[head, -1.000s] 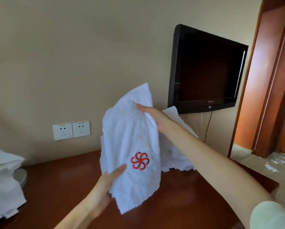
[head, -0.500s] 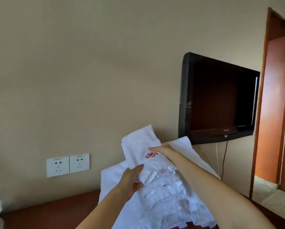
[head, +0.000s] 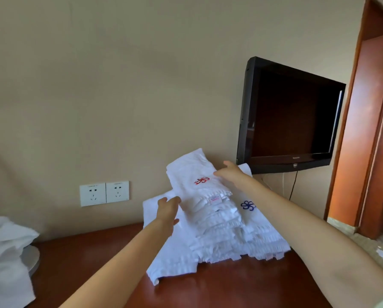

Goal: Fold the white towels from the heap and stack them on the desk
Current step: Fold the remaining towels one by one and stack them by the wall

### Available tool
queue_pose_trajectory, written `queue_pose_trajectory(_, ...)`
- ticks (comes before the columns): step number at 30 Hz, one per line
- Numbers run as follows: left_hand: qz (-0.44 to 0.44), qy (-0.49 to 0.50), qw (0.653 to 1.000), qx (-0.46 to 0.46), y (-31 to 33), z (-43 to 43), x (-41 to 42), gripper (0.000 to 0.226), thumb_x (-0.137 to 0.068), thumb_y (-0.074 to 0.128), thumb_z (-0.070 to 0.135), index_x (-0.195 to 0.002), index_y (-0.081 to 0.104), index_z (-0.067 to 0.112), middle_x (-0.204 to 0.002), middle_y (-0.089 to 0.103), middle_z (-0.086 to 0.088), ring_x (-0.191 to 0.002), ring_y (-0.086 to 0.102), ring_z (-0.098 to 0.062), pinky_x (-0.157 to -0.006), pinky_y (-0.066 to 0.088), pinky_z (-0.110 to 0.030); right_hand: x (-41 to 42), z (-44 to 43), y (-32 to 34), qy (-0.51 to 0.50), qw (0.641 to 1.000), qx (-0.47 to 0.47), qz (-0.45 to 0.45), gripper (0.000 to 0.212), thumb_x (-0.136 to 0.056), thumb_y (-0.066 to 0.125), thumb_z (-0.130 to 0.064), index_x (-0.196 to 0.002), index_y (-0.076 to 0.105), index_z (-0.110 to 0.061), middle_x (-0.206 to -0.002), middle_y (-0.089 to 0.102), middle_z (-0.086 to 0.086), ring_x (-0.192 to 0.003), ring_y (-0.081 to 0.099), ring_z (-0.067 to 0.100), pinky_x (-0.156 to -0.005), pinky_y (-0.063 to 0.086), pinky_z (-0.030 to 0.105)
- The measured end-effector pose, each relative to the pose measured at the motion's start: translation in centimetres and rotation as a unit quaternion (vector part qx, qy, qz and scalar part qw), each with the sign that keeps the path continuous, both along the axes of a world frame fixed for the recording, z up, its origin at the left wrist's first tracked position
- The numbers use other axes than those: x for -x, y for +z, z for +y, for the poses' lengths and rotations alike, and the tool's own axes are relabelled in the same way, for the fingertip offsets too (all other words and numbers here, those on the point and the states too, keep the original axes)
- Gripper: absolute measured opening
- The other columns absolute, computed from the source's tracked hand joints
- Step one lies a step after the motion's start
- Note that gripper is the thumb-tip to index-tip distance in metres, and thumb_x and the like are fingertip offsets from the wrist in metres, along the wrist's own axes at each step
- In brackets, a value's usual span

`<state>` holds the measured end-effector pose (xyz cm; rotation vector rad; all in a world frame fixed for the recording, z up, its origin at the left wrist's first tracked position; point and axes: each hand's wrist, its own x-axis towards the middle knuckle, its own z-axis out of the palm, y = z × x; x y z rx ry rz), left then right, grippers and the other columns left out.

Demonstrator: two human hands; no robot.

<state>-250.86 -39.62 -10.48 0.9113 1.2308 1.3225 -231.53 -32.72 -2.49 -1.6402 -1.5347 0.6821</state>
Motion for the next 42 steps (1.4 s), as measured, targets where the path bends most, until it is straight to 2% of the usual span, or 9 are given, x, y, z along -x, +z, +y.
queue_pose_trajectory(4,0.009,0.02,0.999,0.024,-0.8,-4.0,2.8,0.055,-0.095,0.052,0.016,-0.146,0.032,0.012,-0.14,0.039,-0.012,-0.093,0.049,-0.024,-0.07,0.045,-0.034,0.9,-4.0,0.3,-0.012,0.996,-0.084,0.001,0.061,-0.09,0.062,-0.014,-0.146,0.037,-0.012,-0.143,0.047,0.009,-0.125,0.05,0.025,-0.105,0.041,0.037)
queue_pose_trajectory(9,0.029,0.052,0.998,0.033,-5.7,-10.2,8.1,0.042,-0.094,0.049,0.01,-0.136,0.044,0.005,-0.106,0.052,-0.007,-0.106,0.052,-0.029,-0.085,0.049,-0.039,6.2,-10.9,-2.9,0.049,0.98,-0.194,0.023,0.036,-0.09,0.054,-0.01,-0.125,0.057,-0.019,-0.109,0.062,-0.001,-0.096,0.062,0.019,-0.069,0.044,0.026)
queue_pose_trajectory(15,0.156,0.141,0.975,0.07,-15.3,-20.6,17.1,0.031,-0.095,0.047,0.004,-0.125,0.055,0.009,-0.102,0.059,-0.006,-0.092,0.056,-0.019,-0.086,0.05,-0.035,17.1,-18.6,-13.2,0.224,0.965,-0.069,0.118,0.026,-0.093,0.057,-0.01,-0.117,0.06,-0.02,-0.098,0.066,-0.003,-0.093,0.059,0.014,-0.08,0.047,0.025)
queue_pose_trajectory(22,0.239,0.163,0.955,-0.07,-17.3,-31.9,23.0,0.035,-0.093,0.042,-0.006,-0.111,0.058,0.02,-0.096,0.068,-0.002,-0.085,0.065,-0.011,-0.075,0.051,-0.019,28.9,-28.2,-22.9,0.338,0.924,0.061,0.169,0.028,-0.094,0.052,-0.007,-0.115,0.061,-0.023,-0.104,0.068,0.0,-0.096,0.064,0.014,-0.085,0.05,0.025)
queue_pose_trajectory(29,0.291,0.361,0.872,-0.156,-18.0,-37.3,23.2,0.037,-0.085,0.046,-0.006,-0.1,0.063,0.023,-0.09,0.067,0.009,-0.079,0.063,-0.006,-0.07,0.051,-0.022,34.4,-31.4,-25.5,0.307,0.943,-0.035,0.125,0.021,-0.092,0.058,-0.022,-0.11,0.066,-0.03,-0.108,0.068,-0.008,-0.105,0.062,0.012,-0.094,0.049,0.033)
queue_pose_trajectory(34,0.373,0.41,0.818,-0.155,-18.5,-37.4,22.4,0.047,-0.08,0.05,-0.005,-0.116,0.059,0.025,-0.107,0.06,0.013,-0.092,0.051,-0.001,-0.077,0.043,-0.019,35.1,-32.2,-25.5,0.355,0.933,-0.014,-0.055,0.07,-0.084,0.064,-0.054,-0.144,0.04,-0.028,-0.139,0.051,-0.004,-0.13,0.046,0.02,-0.105,0.038,0.036)
queue_pose_trajectory(36,0.409,0.38,0.813,-0.163,-18.5,-37.2,22.7,0.05,-0.081,0.052,-0.004,-0.122,0.058,0.024,-0.114,0.061,0.011,-0.101,0.051,-0.004,-0.081,0.042,-0.02,35.8,-32.5,-25.1,0.346,0.928,-0.031,-0.132,0.059,-0.085,0.064,-0.048,-0.137,0.045,-0.029,-0.13,0.059,-0.003,-0.122,0.053,0.023,-0.1,0.04,0.035)
queue_pose_trajectory(39,0.455,0.343,0.804,-0.17,-18.6,-36.6,23.4,0.057,-0.078,0.055,-0.005,-0.13,0.055,0.019,-0.131,0.056,0.006,-0.122,0.048,-0.012,-0.093,0.045,-0.027,35.4,-32.2,-24.6,0.333,0.935,-0.021,-0.123,0.029,-0.088,0.055,-0.031,-0.117,0.058,-0.03,-0.11,0.067,-0.003,-0.098,0.062,0.021,-0.079,0.048,0.032)
queue_pose_trajectory(42,0.531,0.299,0.783,-0.125,-19.2,-36.0,23.5,0.063,-0.079,0.058,0.002,-0.139,0.047,0.018,-0.145,0.046,-0.001,-0.136,0.038,-0.02,-0.11,0.036,-0.039,31.6,-30.2,-24.0,0.321,0.936,-0.028,-0.14,0.026,-0.092,0.048,-0.028,-0.11,0.064,-0.036,-0.1,0.066,-0.007,-0.09,0.061,0.019,-0.067,0.045,0.029)
